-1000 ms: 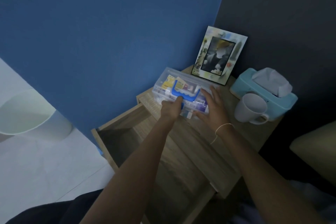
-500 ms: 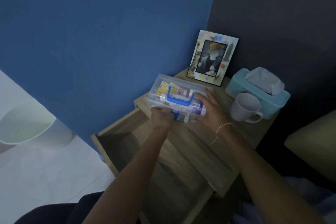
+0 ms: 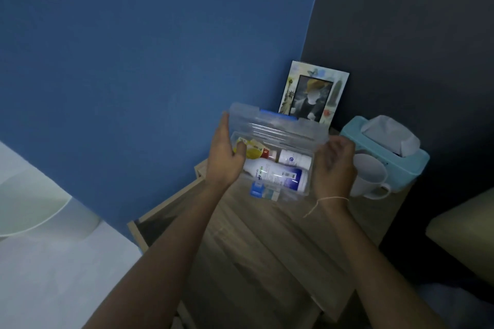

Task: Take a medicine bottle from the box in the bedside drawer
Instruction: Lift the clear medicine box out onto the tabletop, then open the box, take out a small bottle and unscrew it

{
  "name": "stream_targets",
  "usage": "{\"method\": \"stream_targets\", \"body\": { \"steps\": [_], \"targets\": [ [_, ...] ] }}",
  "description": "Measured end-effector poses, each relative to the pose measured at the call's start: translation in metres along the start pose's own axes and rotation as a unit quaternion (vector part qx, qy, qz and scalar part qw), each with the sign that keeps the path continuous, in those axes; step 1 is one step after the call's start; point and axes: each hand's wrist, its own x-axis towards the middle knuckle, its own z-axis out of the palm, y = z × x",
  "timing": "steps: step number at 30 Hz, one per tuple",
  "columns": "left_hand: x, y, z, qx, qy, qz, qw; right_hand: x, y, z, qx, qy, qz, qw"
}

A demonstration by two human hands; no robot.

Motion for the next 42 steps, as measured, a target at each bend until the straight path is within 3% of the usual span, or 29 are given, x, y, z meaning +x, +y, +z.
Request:
{"method": "stream_targets", "body": {
  "steps": [3, 8, 13, 16, 21, 26, 31, 36, 39, 42],
  "targets": [
    [0.027, -0.016, 0.003, 0.11, -0.094, 0.034, 0.989, 0.014, 0.007, 0.011, -0.07, -0.076, -0.019, 0.994],
    [0.042, -0.044, 0.016, 0.195, -0.197, 0.006, 0.961, 0.023, 0.033, 0.02, -0.262, -0.21, -0.041, 0.941],
    [0.044, -0.048, 0.013, 0.255, -0.228, 0.002, 0.94, 0.032, 0.036, 0.028, -0.268, -0.283, 0.049, 0.92],
    [0.047, -0.046, 0.011, 0.303, -0.221, 0.005, 0.927, 0.034, 0.037, 0.031, -0.248, -0.315, 0.1, 0.91],
    [0.031, -0.031, 0.023, 0.314, -0.239, 0.014, 0.919, 0.028, 0.038, 0.009, -0.254, -0.293, 0.122, 0.914],
    [0.015, -0.032, 0.016, 0.308, -0.148, 0.048, 0.939, 0.026, 0.035, 0.018, -0.349, -0.287, 0.087, 0.888],
    [-0.036, -0.021, 0.008, 0.314, -0.106, 0.136, 0.934, -0.008, 0.025, -0.003, -0.265, -0.24, 0.049, 0.933],
    [-0.088, -0.02, 0.003, 0.314, -0.106, 0.132, 0.934, -0.08, 0.03, -0.051, -0.233, -0.156, 0.027, 0.96],
    [-0.114, -0.018, 0.006, 0.299, -0.096, 0.146, 0.938, -0.111, 0.046, -0.068, -0.27, -0.202, 0.104, 0.936],
    [-0.144, -0.018, 0.014, 0.288, -0.112, 0.163, 0.937, -0.123, 0.063, -0.069, -0.382, -0.328, 0.134, 0.854]
  ]
}}
